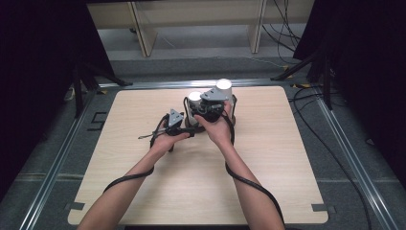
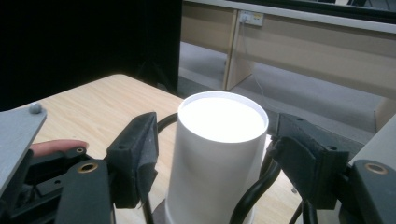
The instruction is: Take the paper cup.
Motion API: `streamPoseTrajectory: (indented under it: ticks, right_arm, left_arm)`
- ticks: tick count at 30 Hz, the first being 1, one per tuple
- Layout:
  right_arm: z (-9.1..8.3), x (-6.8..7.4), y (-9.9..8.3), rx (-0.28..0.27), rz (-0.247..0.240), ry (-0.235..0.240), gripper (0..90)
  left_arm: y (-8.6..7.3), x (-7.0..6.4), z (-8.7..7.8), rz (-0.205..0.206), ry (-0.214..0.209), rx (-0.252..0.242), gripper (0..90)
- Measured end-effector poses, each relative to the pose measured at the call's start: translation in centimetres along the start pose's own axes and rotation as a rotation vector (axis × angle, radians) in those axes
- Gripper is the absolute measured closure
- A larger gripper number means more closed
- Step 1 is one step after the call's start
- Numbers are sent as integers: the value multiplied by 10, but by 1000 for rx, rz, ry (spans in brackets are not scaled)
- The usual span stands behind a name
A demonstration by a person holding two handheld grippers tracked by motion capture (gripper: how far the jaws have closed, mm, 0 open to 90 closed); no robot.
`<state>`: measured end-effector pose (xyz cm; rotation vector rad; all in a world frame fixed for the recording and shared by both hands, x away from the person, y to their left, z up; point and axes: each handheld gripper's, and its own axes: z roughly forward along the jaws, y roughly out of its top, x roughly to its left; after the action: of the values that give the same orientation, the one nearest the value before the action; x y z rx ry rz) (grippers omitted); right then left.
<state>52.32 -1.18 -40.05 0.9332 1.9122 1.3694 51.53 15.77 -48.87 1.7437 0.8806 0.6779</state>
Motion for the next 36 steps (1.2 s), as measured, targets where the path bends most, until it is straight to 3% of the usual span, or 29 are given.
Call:
streamPoseTrajectory:
  ticks: [15,16,21,26,28,32,36]
  right_arm:
    - [14,-3,0,8,5,-8,314]
    - [14,-3,0,18,28,2,314]
    - [16,-5,1,13,5,-10,314]
    - [19,-6,2,20,-2,-9,316]
    - [19,-5,2,31,21,-8,316]
    - [22,-5,2,23,5,-2,320]
    - [24,-5,2,18,25,1,336]
  left_arm:
    - [0,0,12,-11,5,31,215]
    - [0,0,13,-13,5,32,215]
    - [1,1,17,-28,5,36,217]
    - [2,1,20,-24,6,48,225]
    - [3,2,20,-15,0,60,228]
    - [3,1,21,-11,0,59,240]
    - [3,2,21,-10,-4,61,241]
